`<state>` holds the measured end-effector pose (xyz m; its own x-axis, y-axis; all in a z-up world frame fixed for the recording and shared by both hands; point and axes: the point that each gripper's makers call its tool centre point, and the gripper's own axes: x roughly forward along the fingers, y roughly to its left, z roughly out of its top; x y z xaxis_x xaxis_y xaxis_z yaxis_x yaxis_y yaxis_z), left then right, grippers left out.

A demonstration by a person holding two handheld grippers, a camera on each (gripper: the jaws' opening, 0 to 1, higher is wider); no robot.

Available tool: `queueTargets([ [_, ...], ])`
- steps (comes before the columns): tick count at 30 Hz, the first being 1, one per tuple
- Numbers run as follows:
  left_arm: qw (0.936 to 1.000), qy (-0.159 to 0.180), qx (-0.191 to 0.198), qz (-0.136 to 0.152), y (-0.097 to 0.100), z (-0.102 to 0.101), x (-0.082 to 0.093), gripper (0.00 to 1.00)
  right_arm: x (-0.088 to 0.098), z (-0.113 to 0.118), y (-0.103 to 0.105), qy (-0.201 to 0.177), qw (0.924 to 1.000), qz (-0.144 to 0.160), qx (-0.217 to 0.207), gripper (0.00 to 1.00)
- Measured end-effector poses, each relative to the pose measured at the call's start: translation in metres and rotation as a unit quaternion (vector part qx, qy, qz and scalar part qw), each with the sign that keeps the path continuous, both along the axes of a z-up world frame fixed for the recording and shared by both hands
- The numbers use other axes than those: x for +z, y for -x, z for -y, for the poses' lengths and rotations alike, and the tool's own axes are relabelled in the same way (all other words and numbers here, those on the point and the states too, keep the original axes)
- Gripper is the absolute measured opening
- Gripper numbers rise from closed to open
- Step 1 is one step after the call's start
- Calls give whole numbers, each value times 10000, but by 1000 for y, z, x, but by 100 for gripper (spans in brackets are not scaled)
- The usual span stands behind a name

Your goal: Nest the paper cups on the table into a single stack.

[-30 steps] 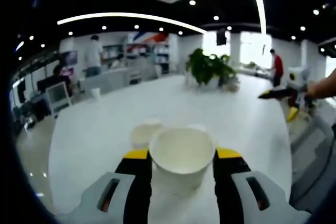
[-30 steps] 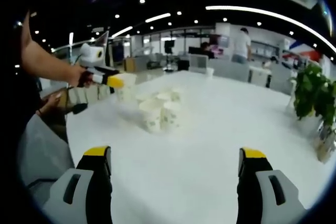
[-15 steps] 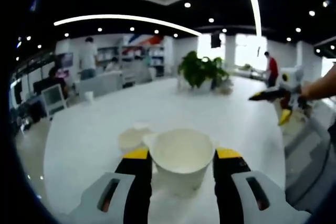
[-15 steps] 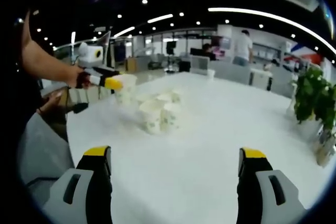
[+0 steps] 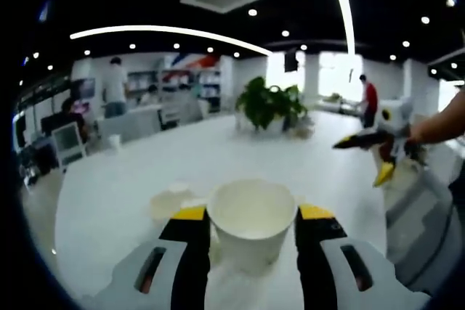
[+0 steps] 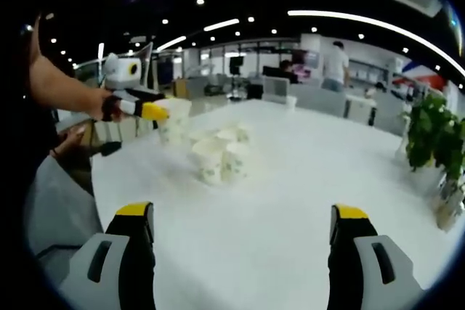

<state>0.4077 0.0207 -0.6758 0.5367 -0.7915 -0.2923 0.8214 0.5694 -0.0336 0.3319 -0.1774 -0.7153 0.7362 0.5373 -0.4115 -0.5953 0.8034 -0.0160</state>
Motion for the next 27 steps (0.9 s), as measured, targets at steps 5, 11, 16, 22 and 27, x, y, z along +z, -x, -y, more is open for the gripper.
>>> queueTargets([
  [5, 9999, 28, -116, 25, 6, 10, 4, 44, 1, 1, 0, 1, 10000, 11, -3, 100],
  [11, 9995, 36, -302, 29, 16, 24, 6, 44, 2, 3, -1, 12, 10000, 19, -13, 100],
  [16, 9989, 56, -456, 33, 26, 36, 7, 44, 1, 2, 0, 11, 10000, 11, -7, 100],
  [22, 9981, 62, -609, 35, 35, 47, 8, 44, 0, 1, 1, -1, 10000, -2, -8, 100],
  [27, 9969, 118, -780, 62, 44, 60, 13, 44, 3, 2, 2, 8, 10000, 15, -4, 100],
])
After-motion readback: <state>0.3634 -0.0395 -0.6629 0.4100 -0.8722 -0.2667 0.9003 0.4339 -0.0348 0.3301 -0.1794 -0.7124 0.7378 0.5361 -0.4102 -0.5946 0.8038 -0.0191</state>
